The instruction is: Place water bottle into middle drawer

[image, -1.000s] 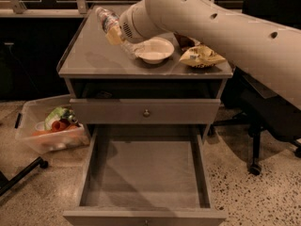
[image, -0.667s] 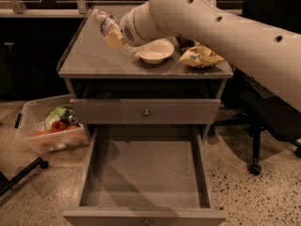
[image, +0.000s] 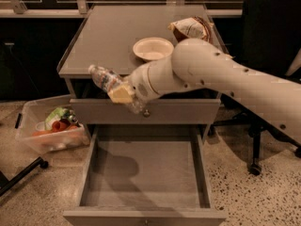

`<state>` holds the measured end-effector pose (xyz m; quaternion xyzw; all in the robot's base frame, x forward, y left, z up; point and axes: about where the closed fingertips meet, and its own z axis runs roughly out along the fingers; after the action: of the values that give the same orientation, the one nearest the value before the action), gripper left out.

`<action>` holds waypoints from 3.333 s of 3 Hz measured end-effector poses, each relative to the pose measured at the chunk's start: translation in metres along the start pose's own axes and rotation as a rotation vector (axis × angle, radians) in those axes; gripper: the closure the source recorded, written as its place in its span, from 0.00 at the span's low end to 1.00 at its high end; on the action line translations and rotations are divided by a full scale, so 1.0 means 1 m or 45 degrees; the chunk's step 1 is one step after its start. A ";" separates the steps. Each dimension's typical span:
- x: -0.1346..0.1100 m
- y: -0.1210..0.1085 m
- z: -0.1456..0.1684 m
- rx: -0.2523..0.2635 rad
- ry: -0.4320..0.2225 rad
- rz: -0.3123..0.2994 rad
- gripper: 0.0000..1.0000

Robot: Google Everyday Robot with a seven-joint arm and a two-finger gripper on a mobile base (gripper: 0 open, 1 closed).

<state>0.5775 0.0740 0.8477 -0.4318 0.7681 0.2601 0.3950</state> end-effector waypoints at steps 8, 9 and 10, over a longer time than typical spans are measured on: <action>0.421 0.006 0.188 -0.164 0.576 0.265 1.00; 0.443 0.007 0.200 -0.162 0.572 0.351 0.81; 0.453 0.004 0.196 -0.116 0.531 0.410 0.58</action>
Offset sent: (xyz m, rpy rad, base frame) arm -0.0419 -0.0148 -0.0548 -0.0978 0.0465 0.0866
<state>0.5068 0.0141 0.3631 -0.3657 0.8791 0.2594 0.1619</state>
